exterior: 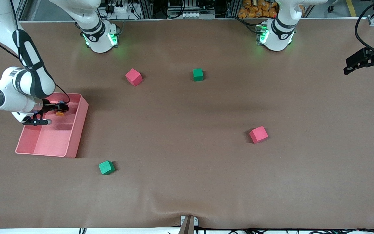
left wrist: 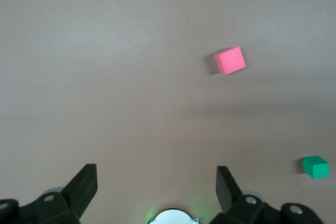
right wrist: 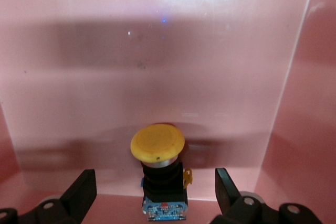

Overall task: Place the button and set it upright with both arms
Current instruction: 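Reach the right gripper down into the pink tray toward the button, then close the right gripper on the yellow-capped button and lift it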

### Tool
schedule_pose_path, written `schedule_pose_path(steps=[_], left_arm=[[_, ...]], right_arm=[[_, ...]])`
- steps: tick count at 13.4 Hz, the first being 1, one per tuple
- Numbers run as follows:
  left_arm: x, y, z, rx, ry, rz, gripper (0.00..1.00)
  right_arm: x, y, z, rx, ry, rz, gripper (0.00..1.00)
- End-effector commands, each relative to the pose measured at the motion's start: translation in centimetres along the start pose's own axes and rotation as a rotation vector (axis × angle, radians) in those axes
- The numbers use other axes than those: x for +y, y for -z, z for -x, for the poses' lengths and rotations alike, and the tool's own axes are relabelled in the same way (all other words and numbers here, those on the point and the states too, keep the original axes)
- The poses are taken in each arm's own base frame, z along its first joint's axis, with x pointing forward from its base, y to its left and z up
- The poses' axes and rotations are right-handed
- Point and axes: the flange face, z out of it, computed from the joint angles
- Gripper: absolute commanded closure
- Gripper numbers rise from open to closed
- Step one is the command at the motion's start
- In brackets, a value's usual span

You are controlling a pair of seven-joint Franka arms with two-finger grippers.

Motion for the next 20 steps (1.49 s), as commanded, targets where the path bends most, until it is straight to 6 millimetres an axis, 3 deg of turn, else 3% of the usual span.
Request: schedule_pose_path(steps=[1, 10, 13, 16, 18, 20], left_arm=[[0.0, 0.2, 0.0, 0.004, -0.021, 0.013, 0.00], [-0.2, 0.2, 0.0, 0.004, -0.019, 0.014, 0.00], [-0.2, 0.2, 0.0, 0.004, -0.020, 0.015, 0.00], [0.0, 0.2, 0.0, 0.004, -0.022, 0.013, 0.00], [0.0, 0.2, 0.0, 0.004, -0.021, 0.015, 0.00], [-0.1, 0.2, 0.0, 0.004, -0.021, 0.015, 0.00]], right_arm=[[0.8, -0.3, 1.6, -0.019, 0.022, -0.014, 0.00], [1.1, -1.7, 1.4, -0.044, 0.020, -0.022, 0.07], [1.2, -2.3, 1.2, -0.050, 0.019, -0.023, 0.43], [1.4, -2.7, 0.6, -0.053, 0.017, -0.024, 0.54], [1.2, -2.3, 0.2, -0.046, 0.026, -0.021, 0.79], [1.7, -1.0, -0.5, -0.024, 0.081, -0.015, 0.91]])
